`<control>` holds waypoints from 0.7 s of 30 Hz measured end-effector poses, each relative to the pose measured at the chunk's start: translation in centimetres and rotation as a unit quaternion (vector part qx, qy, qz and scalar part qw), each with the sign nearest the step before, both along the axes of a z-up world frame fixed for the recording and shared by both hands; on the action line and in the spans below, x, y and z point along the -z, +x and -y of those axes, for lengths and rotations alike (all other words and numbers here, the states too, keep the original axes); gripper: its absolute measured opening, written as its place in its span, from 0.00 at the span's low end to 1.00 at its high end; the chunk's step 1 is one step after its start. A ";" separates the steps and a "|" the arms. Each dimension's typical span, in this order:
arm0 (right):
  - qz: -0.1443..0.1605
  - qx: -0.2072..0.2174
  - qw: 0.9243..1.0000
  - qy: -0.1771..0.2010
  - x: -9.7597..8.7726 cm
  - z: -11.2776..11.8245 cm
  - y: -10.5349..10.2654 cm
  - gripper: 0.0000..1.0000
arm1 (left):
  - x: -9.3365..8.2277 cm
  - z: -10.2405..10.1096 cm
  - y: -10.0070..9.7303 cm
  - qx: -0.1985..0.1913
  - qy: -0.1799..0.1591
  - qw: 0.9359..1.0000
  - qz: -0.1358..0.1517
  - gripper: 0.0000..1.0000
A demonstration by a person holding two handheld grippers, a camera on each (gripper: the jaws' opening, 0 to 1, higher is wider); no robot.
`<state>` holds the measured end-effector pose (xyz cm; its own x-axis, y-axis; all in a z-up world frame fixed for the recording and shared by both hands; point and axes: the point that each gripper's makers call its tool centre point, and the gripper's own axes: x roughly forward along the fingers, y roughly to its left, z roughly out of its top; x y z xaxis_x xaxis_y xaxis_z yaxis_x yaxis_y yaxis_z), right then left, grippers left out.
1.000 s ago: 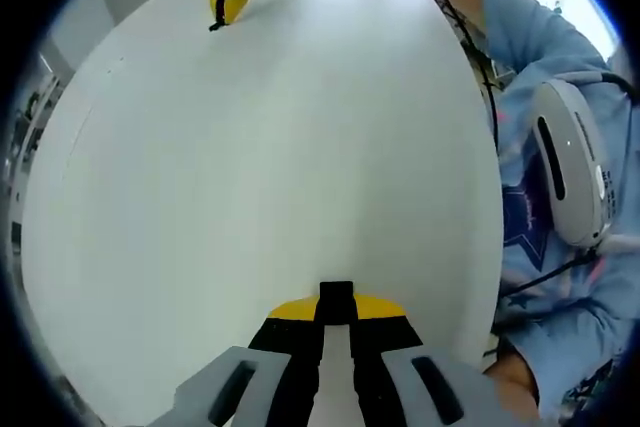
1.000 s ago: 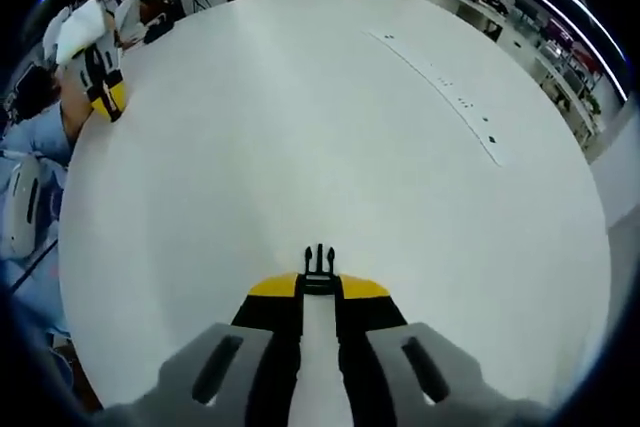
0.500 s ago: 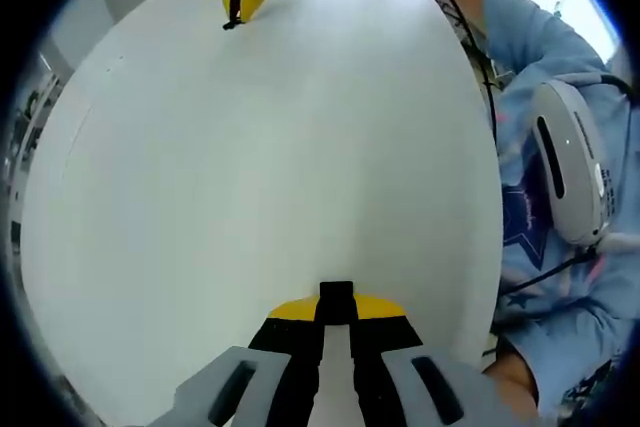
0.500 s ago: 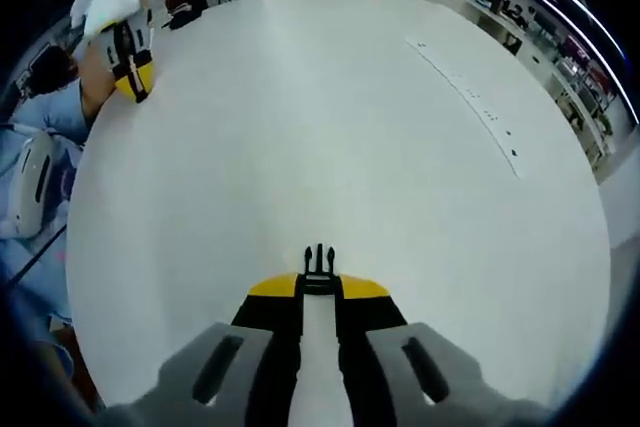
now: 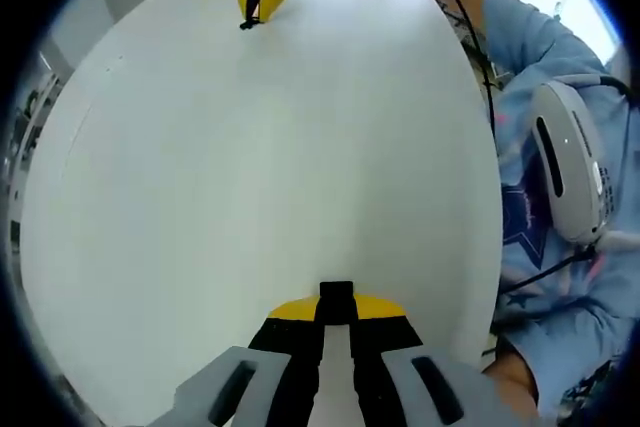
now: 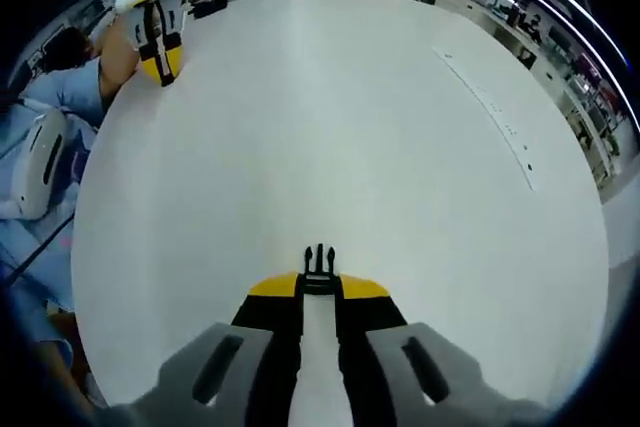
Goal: Snap the two parts of the plastic buckle together until the buckle closes and remains connected.
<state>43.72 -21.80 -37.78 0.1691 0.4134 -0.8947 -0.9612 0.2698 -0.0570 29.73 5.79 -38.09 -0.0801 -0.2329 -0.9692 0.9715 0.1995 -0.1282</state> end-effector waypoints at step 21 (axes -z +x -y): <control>-0.002 -0.087 0.996 -0.007 0.1 -2.3 -5.6 0.12 | 0.2 0.1 -0.2 -0.001 0.000 1.000 -0.003 0.09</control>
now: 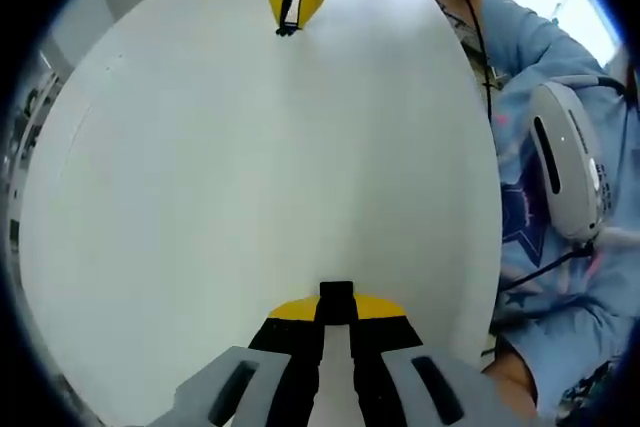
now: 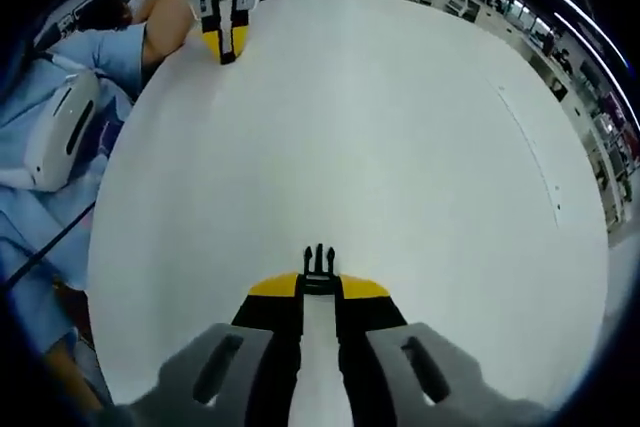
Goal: Snap the two parts of the plastic buckle together until the buckle closes and remains connected.
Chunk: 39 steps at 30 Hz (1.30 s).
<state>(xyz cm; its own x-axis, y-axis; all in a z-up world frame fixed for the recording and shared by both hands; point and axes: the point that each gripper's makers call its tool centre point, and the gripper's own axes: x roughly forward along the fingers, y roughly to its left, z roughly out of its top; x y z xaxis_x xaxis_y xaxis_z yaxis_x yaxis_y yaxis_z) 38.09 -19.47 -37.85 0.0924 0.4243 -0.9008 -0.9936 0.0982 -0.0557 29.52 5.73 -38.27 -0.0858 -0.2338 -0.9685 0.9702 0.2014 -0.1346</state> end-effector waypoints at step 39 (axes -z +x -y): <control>-0.005 -0.054 0.999 -0.008 0.0 -3.7 -7.3 0.12 | -0.3 0.3 -0.3 0.000 -0.010 1.000 -0.007 0.09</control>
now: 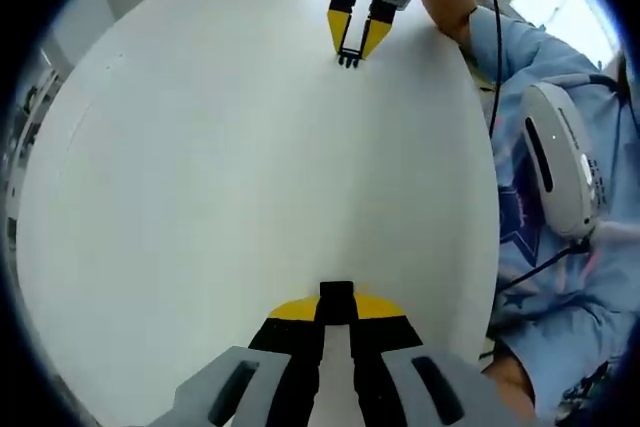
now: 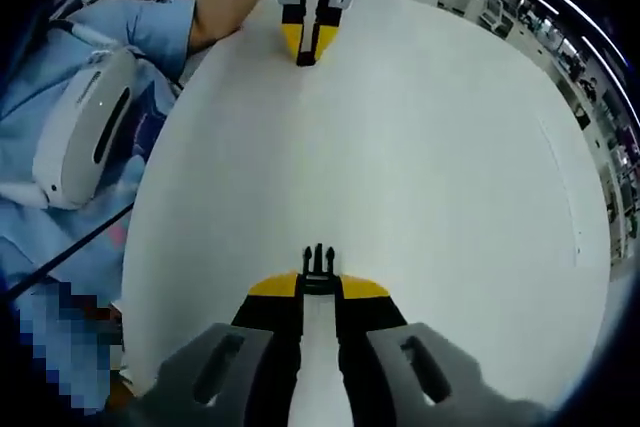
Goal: Snap the two parts of the plastic buckle together until the buckle closes and remains connected.
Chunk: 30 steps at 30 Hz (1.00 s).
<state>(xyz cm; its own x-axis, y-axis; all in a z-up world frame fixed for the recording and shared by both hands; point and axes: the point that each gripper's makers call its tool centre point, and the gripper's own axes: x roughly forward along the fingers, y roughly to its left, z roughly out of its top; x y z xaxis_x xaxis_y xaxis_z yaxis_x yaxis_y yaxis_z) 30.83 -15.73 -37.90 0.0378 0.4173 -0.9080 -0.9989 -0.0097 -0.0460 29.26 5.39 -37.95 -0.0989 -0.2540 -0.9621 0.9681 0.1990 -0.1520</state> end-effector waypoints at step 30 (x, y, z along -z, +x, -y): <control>-0.007 -0.030 0.999 0.015 0.0 -1.3 -0.9 0.12 | 0.2 0.8 -0.2 0.035 -0.077 0.996 -0.001 0.09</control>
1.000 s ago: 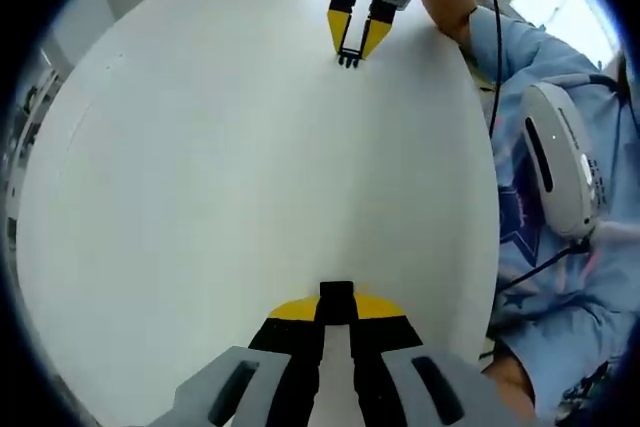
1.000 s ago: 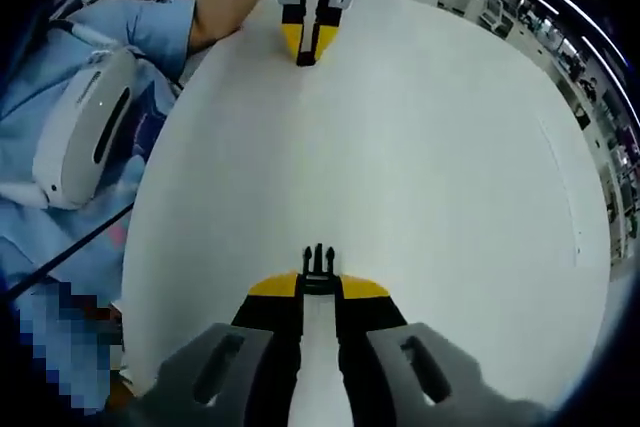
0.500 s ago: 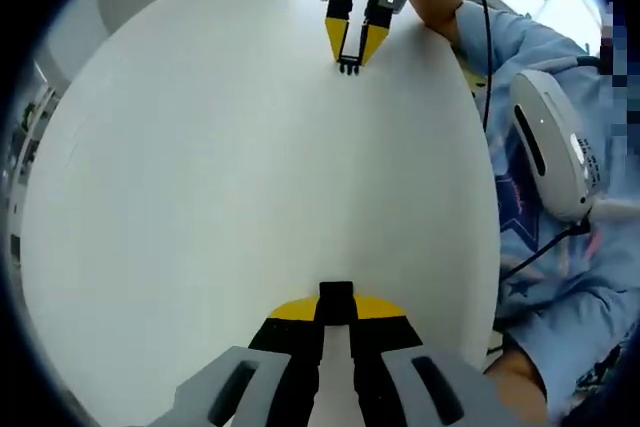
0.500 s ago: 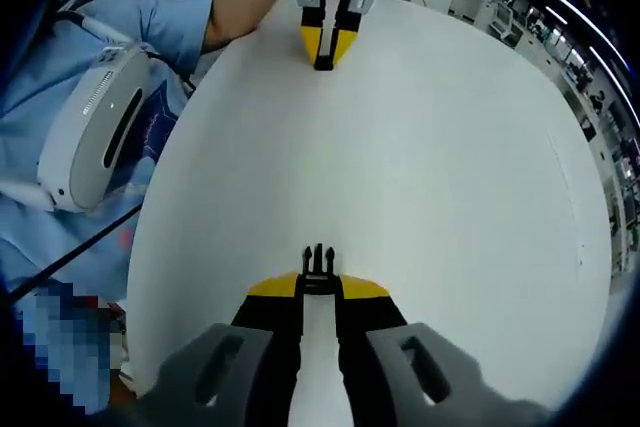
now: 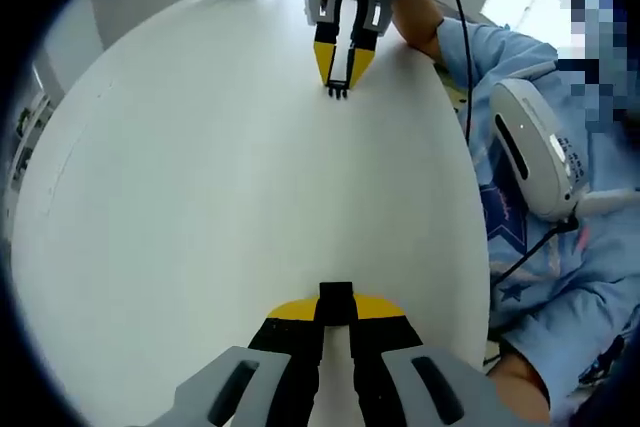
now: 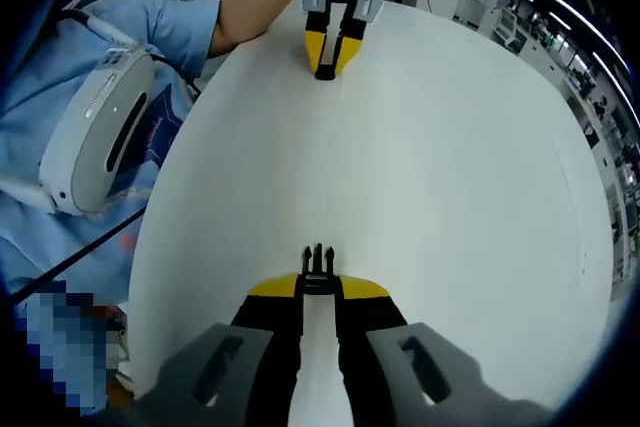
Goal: Snap the two parts of the plastic buckle together until the buckle closes and remains connected.
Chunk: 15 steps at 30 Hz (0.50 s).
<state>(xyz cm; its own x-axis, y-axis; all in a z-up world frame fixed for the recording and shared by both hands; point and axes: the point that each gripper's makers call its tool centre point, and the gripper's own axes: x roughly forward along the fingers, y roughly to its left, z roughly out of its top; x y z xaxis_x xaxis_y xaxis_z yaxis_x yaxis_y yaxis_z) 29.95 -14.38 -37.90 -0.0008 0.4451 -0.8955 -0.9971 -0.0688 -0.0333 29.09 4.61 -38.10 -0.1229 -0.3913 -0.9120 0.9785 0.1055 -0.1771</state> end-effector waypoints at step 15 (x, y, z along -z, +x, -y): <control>0.002 0.000 1.000 0.009 0.0 -0.9 -0.3 0.12 | 0.2 2.1 0.3 0.011 -0.025 0.999 0.018 0.09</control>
<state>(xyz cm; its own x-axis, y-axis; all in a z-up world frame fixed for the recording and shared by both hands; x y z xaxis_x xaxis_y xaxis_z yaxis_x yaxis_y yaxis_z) 29.63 -13.43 -37.92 0.0030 0.4605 -0.8876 -0.9969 -0.0689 -0.0391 29.38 2.50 -38.26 -0.0994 -0.4334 -0.8957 0.9864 0.0753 -0.1459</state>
